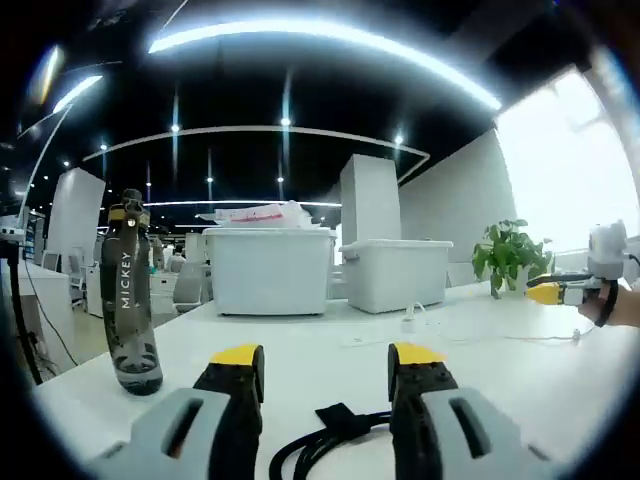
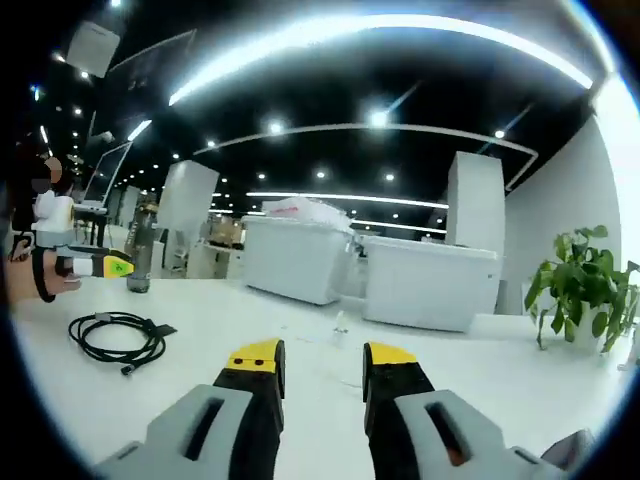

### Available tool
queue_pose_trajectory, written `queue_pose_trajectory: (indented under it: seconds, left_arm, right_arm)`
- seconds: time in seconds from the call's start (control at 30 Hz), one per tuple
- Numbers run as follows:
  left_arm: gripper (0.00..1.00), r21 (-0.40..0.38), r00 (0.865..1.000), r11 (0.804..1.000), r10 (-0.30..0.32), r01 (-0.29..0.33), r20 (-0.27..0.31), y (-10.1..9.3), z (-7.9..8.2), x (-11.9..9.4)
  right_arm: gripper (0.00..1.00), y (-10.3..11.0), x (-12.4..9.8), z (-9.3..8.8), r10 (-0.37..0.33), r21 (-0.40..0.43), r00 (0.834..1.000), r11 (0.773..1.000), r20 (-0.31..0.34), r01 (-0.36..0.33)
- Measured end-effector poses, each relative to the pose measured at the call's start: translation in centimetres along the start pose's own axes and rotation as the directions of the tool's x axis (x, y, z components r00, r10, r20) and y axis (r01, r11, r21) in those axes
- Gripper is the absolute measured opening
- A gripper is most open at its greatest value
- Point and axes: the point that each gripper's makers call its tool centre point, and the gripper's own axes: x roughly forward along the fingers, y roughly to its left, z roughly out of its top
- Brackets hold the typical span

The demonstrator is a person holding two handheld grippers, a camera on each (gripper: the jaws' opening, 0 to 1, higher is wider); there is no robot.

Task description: Coil the Type-C to USB data cable on the desktop and secure it with Velcro straps.

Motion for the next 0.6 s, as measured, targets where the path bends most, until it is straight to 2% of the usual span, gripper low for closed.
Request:
queue_pose_trajectory:
  seconds: [0.07,0.13,0.17,0.23,0.3,0.33,0.4,0.47,0.53,0.6]
  left_arm:
    - [0.55,0.03,0.999,1.0,0.004,-0.005,0.036,-0.9,0.9,0.4]
    - [0.56,0.065,0.998,0.998,0.017,-0.021,0.06,-1.6,1.1,0.2]
    - [0.56,0.074,0.998,0.997,0.021,-0.026,0.061,-1.9,0.9,0.0]
    - [0.56,0.103,0.998,0.994,0.028,-0.034,0.065,-2.3,0.4,-0.5]
    - [0.56,0.132,0.998,0.99,0.036,-0.044,0.06,-2.3,-0.1,-0.9]
    - [0.56,0.139,0.998,0.989,0.035,-0.042,0.052,-2.4,-0.3,-1.1]
    - [0.55,0.145,0.998,0.988,0.037,-0.044,0.055,-2.3,-0.4,-1.4]
    - [0.54,0.133,0.997,0.99,0.039,-0.049,0.072,-2.2,-0.4,-1.7]
    - [0.54,0.136,0.997,0.99,0.023,-0.032,0.069,-2.5,-0.6,-1.7]
    - [0.54,0.151,0.998,0.988,0.022,-0.031,0.06,-2.6,-0.9,-1.6]
  right_arm:
    - [0.33,-1.5,-0.8,0.3,-0.054,0.083,0.998,0.995,0.022,0.052]
    - [0.35,-2.1,-1.3,0.1,-0.075,0.103,0.997,0.992,0.024,0.072]
    - [0.36,-2.6,-1.7,-0.1,-0.1,0.099,0.994,0.99,0.031,0.097]
    - [0.38,-3.1,-2.2,0.2,-0.127,0.014,0.988,0.992,0.084,0.126]
    - [0.41,-3.0,-2.2,-0.3,-0.122,0.04,0.99,0.992,0.069,0.12]
    - [0.42,-2.5,-2.2,-1.0,-0.101,0.113,0.994,0.989,0.036,0.096]
    - [0.44,-1.9,-2.0,-1.8,-0.072,0.158,0.997,0.985,0.004,0.07]
    - [0.48,-1.5,-1.9,-2.1,-0.062,0.129,0.998,0.99,-0.009,0.063]
    - [0.49,-1.1,-1.8,-2.1,-0.056,0.084,0.998,0.995,0.001,0.055]
    - [0.5,-0.8,-1.8,-2.3,-0.052,0.081,0.999,0.995,0.005,0.051]
